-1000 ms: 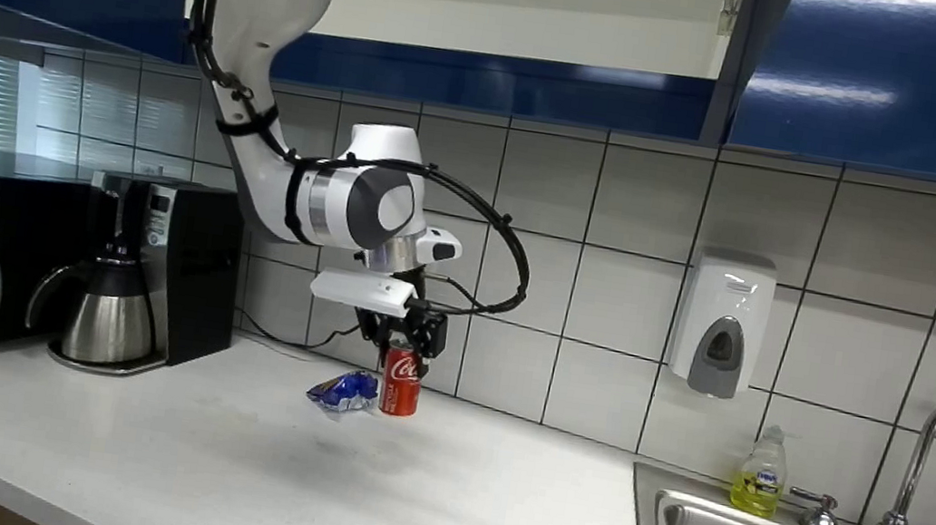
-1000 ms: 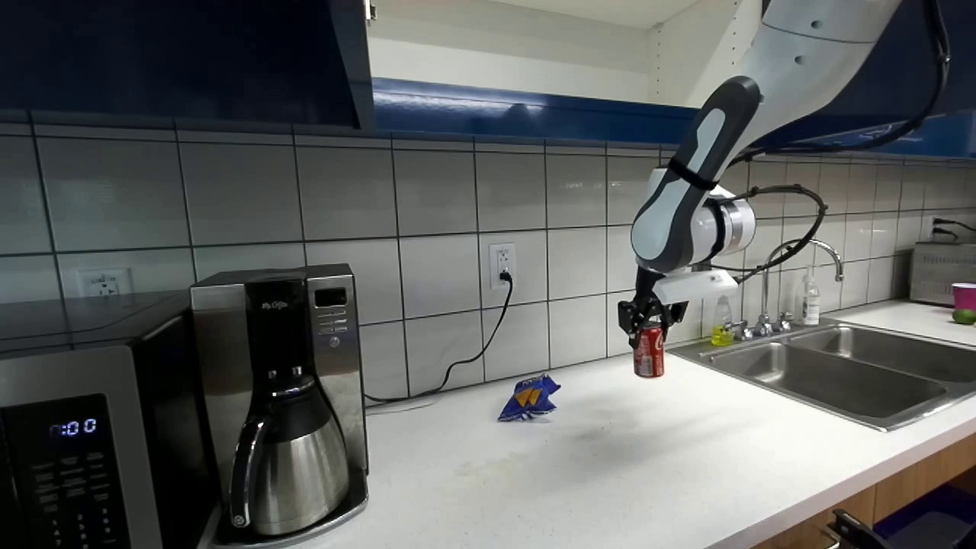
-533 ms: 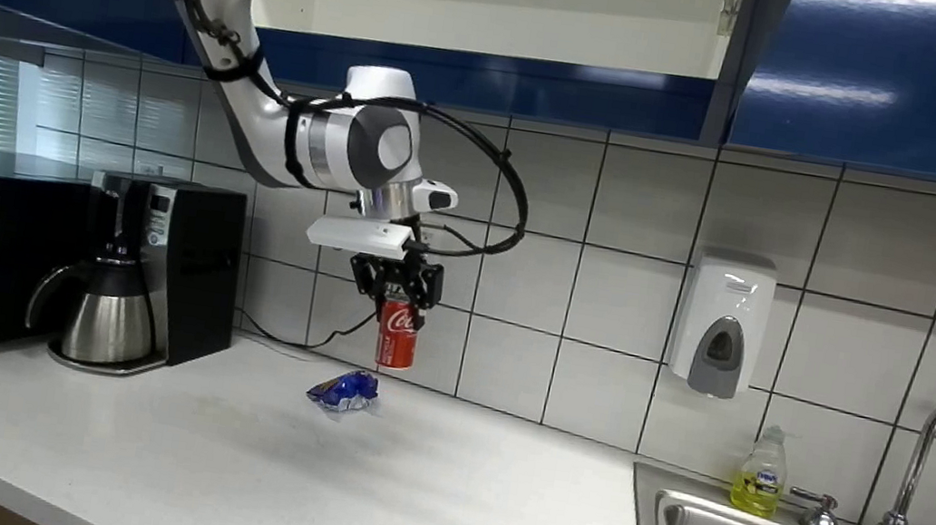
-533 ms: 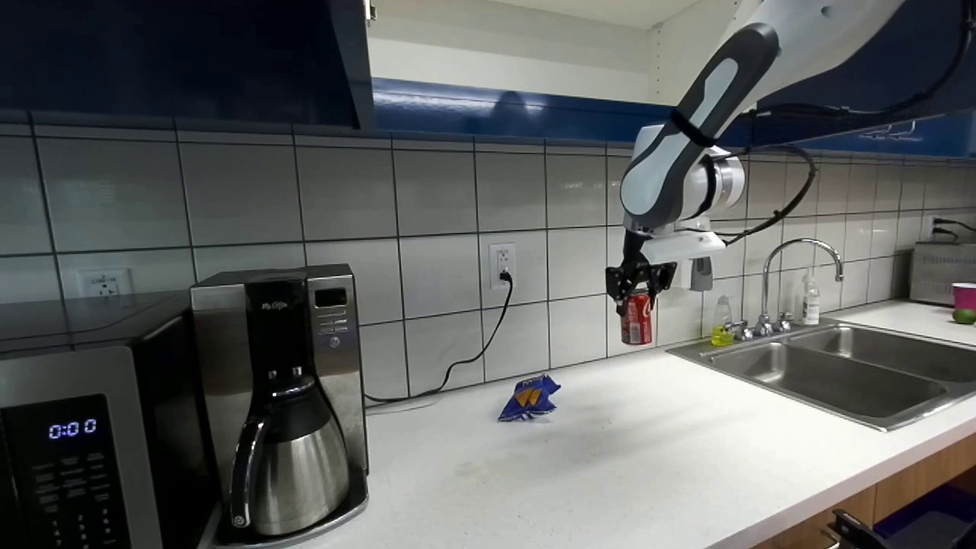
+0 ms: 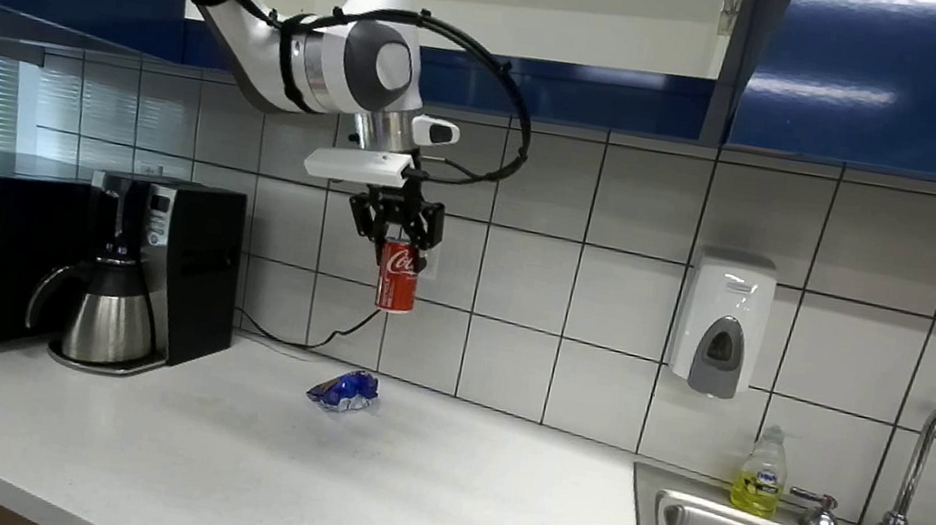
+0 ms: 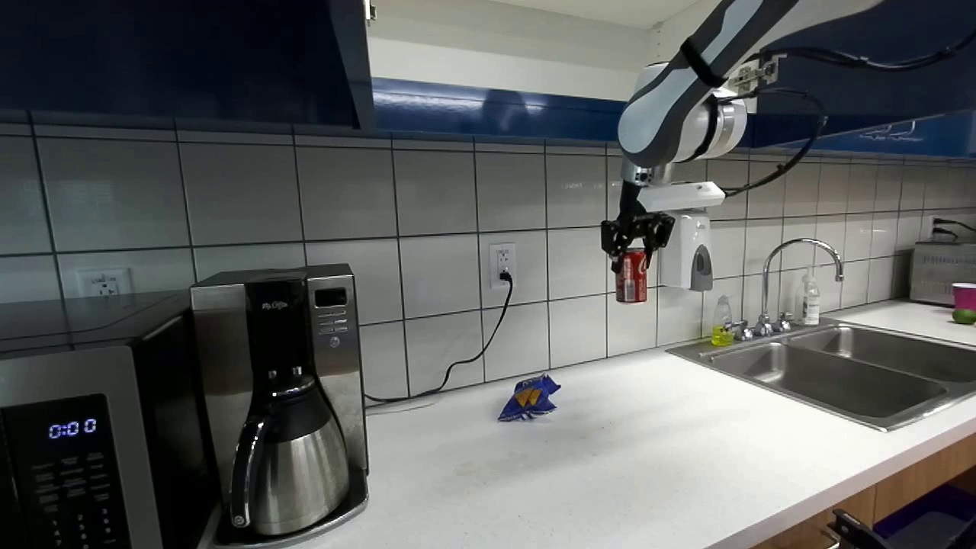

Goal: Put the red can inside the open cabinet

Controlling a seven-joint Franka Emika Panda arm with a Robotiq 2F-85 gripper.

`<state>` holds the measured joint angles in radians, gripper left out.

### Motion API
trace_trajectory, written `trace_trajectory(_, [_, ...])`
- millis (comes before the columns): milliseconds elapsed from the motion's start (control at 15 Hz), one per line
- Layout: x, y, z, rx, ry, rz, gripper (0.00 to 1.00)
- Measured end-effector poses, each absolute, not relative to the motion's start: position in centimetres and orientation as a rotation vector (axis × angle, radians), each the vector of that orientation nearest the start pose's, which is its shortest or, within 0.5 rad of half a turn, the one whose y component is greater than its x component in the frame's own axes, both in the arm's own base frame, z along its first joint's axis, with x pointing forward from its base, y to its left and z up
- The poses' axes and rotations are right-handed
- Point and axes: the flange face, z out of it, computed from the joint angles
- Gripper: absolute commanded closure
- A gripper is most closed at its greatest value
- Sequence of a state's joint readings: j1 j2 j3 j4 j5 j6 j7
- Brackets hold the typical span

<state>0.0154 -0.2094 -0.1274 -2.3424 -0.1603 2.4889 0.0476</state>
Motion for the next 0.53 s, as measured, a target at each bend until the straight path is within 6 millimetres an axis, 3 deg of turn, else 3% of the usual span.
trace_trajectory(533, [48.9,-4.8,50.6,-3.183,0.092,-0.553,0.61])
